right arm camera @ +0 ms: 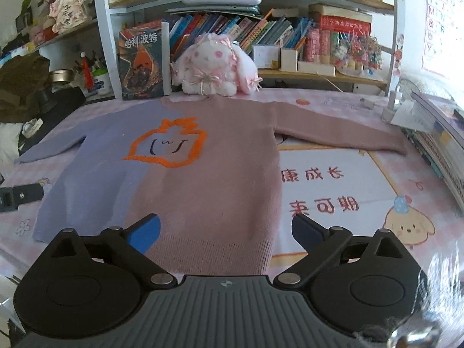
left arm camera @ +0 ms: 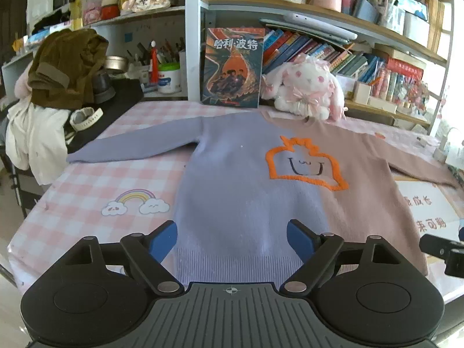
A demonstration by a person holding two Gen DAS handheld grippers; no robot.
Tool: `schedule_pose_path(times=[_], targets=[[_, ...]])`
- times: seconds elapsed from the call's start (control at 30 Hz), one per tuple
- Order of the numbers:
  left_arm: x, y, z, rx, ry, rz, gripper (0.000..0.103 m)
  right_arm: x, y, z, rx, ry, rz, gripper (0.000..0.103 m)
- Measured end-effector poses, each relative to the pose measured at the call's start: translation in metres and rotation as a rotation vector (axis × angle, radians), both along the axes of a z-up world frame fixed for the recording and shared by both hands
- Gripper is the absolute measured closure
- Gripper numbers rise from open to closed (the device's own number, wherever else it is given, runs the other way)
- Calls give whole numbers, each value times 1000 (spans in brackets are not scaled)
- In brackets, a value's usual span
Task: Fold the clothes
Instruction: 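Withdraw both open grippers from the flattened sweater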
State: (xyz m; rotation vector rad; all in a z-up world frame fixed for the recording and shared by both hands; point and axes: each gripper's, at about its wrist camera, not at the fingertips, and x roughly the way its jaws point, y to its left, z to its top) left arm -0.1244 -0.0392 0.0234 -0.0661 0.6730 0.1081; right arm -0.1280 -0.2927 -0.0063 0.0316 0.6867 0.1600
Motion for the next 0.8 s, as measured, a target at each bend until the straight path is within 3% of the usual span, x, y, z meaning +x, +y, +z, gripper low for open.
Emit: schedule_pose_path(times=[0.4, 0.8], targets=[[12, 21, -8, 21, 32, -64, 17, 0, 17, -3, -29, 21, -86, 3], [42, 92, -13, 0, 75, -155, 17, 2, 81, 2, -49, 40, -213, 2]])
